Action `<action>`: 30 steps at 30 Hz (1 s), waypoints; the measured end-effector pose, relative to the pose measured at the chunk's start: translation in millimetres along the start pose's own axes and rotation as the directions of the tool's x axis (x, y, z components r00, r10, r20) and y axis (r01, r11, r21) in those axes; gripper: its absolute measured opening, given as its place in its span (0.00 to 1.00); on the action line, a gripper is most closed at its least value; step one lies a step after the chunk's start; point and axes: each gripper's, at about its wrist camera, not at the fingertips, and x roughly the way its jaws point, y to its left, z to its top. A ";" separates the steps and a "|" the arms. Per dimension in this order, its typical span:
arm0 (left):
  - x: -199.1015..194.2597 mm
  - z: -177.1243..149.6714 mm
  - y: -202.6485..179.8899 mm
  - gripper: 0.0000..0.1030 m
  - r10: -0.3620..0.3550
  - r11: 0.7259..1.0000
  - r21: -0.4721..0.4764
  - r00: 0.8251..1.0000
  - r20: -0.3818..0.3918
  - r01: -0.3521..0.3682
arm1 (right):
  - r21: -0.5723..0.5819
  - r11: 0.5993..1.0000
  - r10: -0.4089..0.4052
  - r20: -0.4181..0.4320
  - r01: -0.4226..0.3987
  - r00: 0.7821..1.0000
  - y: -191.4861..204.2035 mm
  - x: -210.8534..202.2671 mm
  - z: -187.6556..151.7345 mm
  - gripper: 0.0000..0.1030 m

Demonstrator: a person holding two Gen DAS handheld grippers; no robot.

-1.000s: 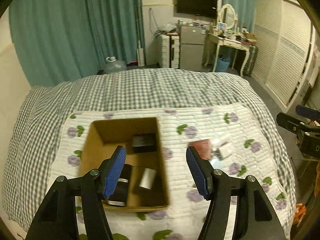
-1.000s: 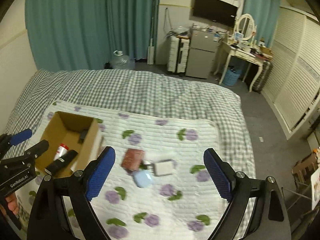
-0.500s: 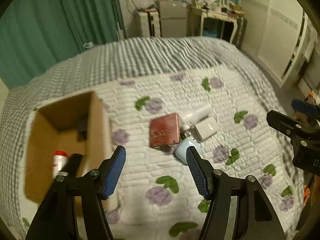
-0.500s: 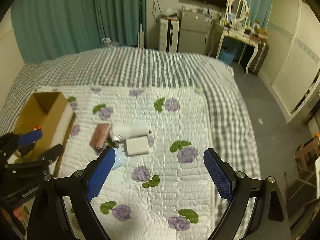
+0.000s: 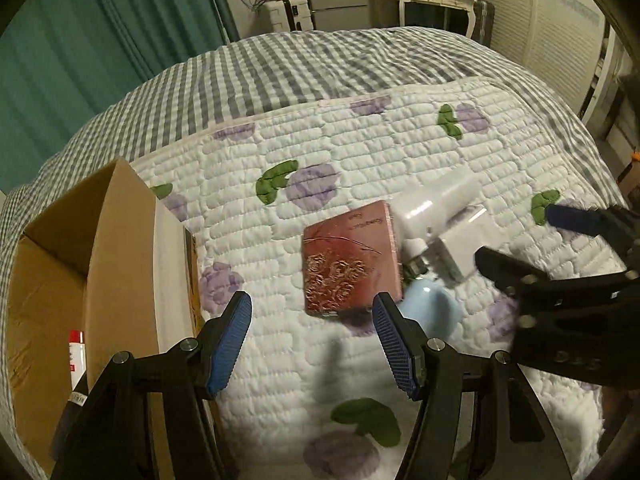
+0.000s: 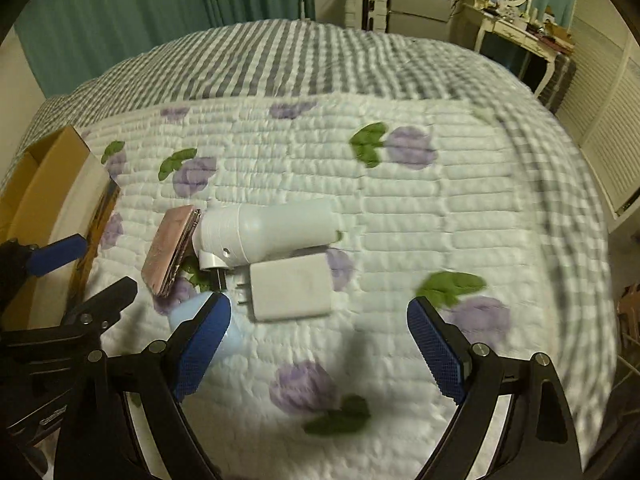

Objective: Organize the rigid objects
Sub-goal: 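Grasp the pink card case with the left tool while the right tool grasps the white charger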

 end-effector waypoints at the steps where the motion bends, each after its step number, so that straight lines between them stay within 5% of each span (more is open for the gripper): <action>1: 1.9 0.2 1.7 0.64 -0.004 1.000 -0.003 1.000 0.000 0.004 | 0.003 1.000 0.003 -0.001 -0.003 1.000 1.2 6.3 0.2 0.88; 5: 4.5 1.7 3.4 0.64 -0.025 1.000 -0.005 1.000 0.005 0.025 | 0.030 1.000 0.005 -0.024 -0.004 1.000 0.5 30.1 2.0 0.83; 8: 6.3 2.2 -2.2 0.64 -0.048 0.999 0.007 0.999 0.003 0.048 | 0.021 1.000 0.019 -0.030 -0.018 0.999 2.4 40.7 3.2 0.71; 10: 7.8 1.3 -8.2 0.64 -0.062 0.998 0.023 0.998 -0.001 0.062 | 0.011 0.999 0.040 -0.021 -0.040 0.999 4.6 42.8 1.7 0.54; 17: 20.2 0.1 -24.3 0.64 -0.095 0.995 0.031 0.995 -0.028 0.096 | 0.033 0.999 0.000 0.022 -0.001 1.000 -9.0 27.7 -9.6 0.53; 21: 31.1 3.8 -30.4 0.64 0.010 0.999 0.038 1.000 -0.005 -0.010 | 0.056 0.998 -0.002 0.026 0.001 1.000 -20.4 20.7 -16.7 0.53; 30: 49.4 13.5 -29.6 0.62 0.018 0.998 0.053 1.000 -0.022 -0.016 | 0.078 0.997 -0.002 0.022 0.001 1.000 -22.3 20.7 -20.1 0.53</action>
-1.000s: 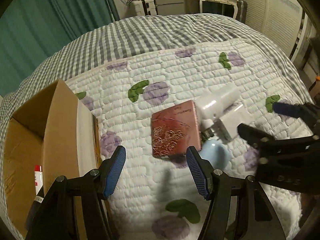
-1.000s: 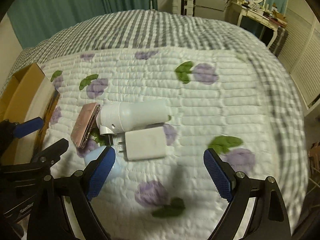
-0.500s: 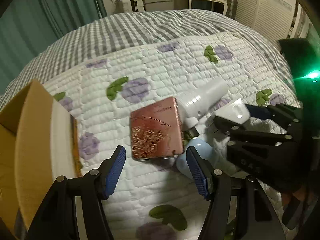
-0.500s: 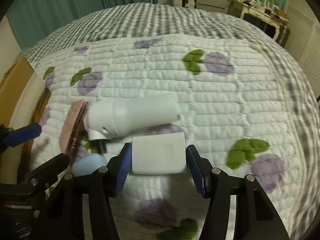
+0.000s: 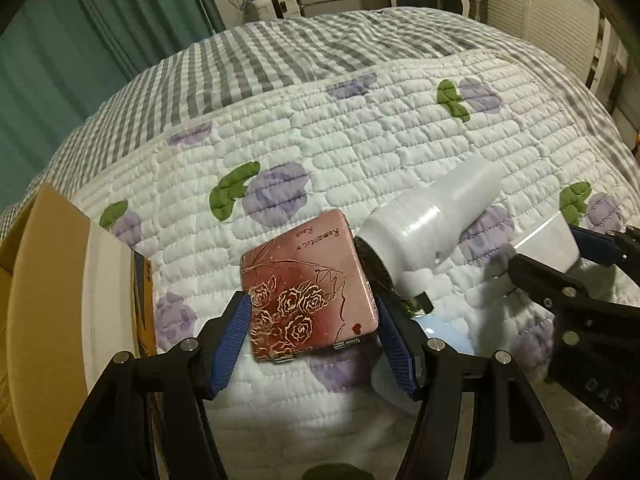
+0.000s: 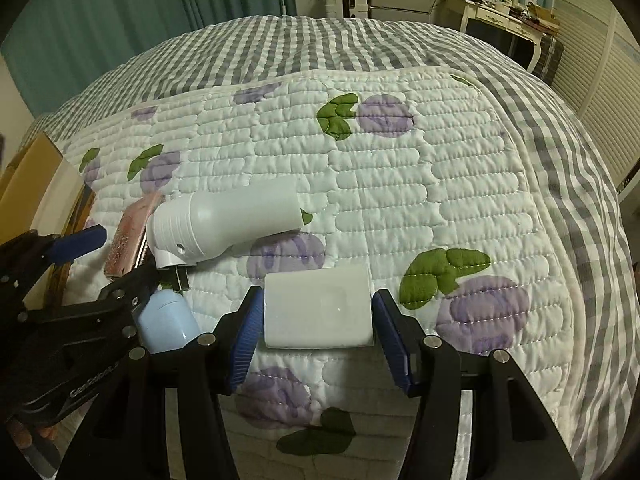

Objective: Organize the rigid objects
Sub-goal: 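Grasp the pink card case with the left tool while the right tool grasps the white charger, then carry the card case and white charger into the box and release both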

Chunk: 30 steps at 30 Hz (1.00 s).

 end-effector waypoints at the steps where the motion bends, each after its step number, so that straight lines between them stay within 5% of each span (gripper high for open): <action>1: -0.4 -2.2 2.2 0.60 -0.004 1.000 -0.006 1.000 -0.005 0.004 | 0.001 1.000 0.000 0.000 0.000 1.000 0.1 -0.3 -0.4 0.53; 7: -20.0 -5.8 13.3 0.26 -0.024 1.000 -0.010 0.999 0.042 0.024 | -0.007 1.000 -0.007 -0.006 0.007 1.000 1.8 -2.3 -1.0 0.53; 19: -32.5 0.6 24.0 0.15 0.010 1.000 -0.025 0.998 0.069 -0.008 | -0.018 1.000 -0.022 -0.002 0.022 1.000 6.7 -6.3 0.7 0.53; 30: -105.9 3.1 59.4 0.09 -0.150 0.981 -0.102 0.978 0.145 0.165 | -0.071 0.997 -0.022 0.083 0.028 0.996 39.4 -70.0 23.4 0.53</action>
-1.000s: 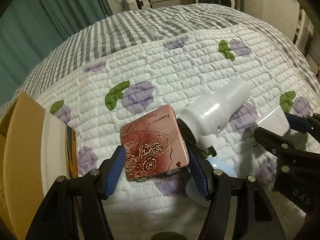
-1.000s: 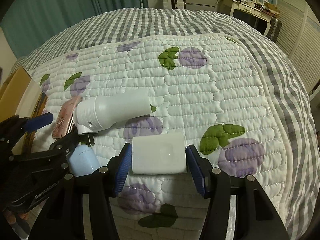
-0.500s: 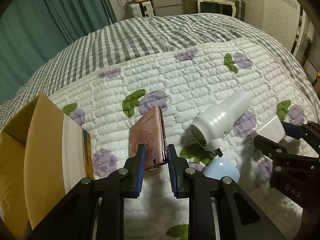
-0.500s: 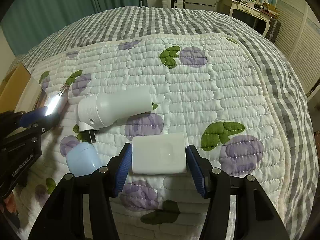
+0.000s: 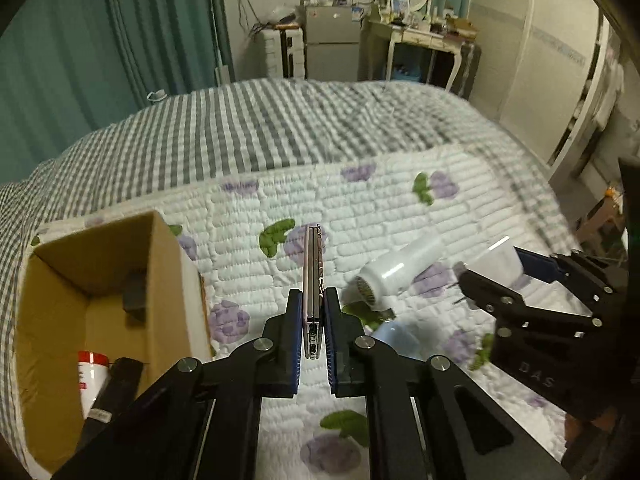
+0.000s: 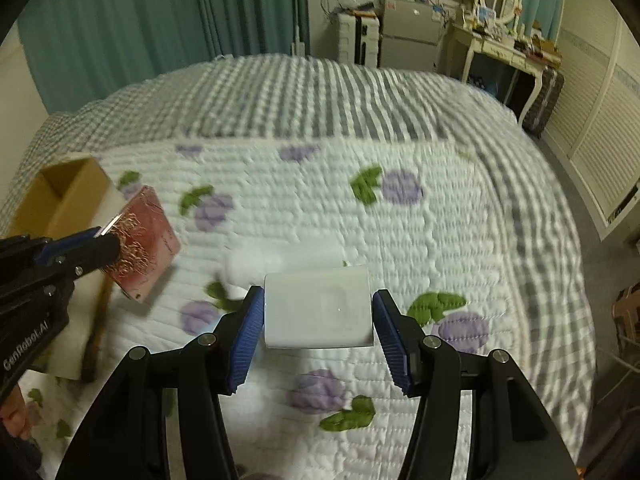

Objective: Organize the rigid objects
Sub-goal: 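Carry the card case and white charger into the box and release both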

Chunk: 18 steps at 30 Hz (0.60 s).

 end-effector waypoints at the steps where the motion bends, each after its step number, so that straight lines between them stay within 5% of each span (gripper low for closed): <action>1: -8.4 2.1 1.6 0.09 -0.007 1.000 -0.007 1.000 0.008 0.007 | -0.009 1.000 0.000 0.009 0.000 1.000 5.5 -10.4 4.2 0.53; 18: -169.8 12.6 103.4 0.09 0.047 0.994 -0.102 0.978 0.201 -0.027 | -0.188 0.982 0.055 0.202 -0.016 0.978 139.2 -171.4 59.4 0.53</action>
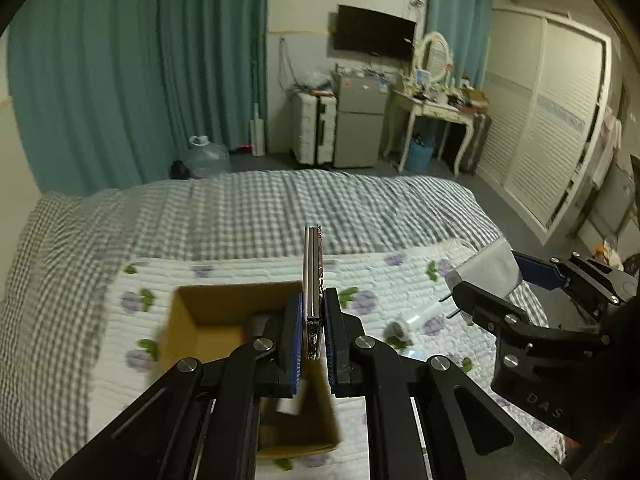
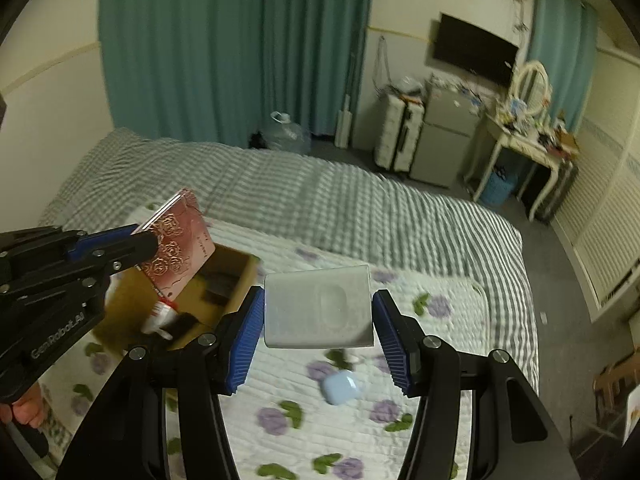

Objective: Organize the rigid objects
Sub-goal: 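Carry the card case and white charger into the box and release both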

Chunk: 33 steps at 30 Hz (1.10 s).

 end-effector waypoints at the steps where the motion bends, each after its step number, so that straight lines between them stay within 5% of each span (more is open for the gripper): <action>1: -3.0 -0.7 9.2 0.09 0.008 1.000 -0.003 1.000 0.002 -0.008 | -0.011 1.000 0.010 0.006 -0.010 1.000 12.4 -3.2 4.3 0.53; 15: 32.6 -44.8 91.0 0.09 0.042 0.999 -0.018 0.994 -0.103 -0.044 | -0.100 0.989 0.096 -0.102 -0.106 0.990 115.2 58.6 3.8 0.53; 33: 120.5 -77.3 107.7 0.09 0.048 0.998 -0.016 0.974 -0.221 -0.053 | -0.100 0.988 0.086 -0.253 -0.114 0.964 125.6 180.3 -27.7 0.53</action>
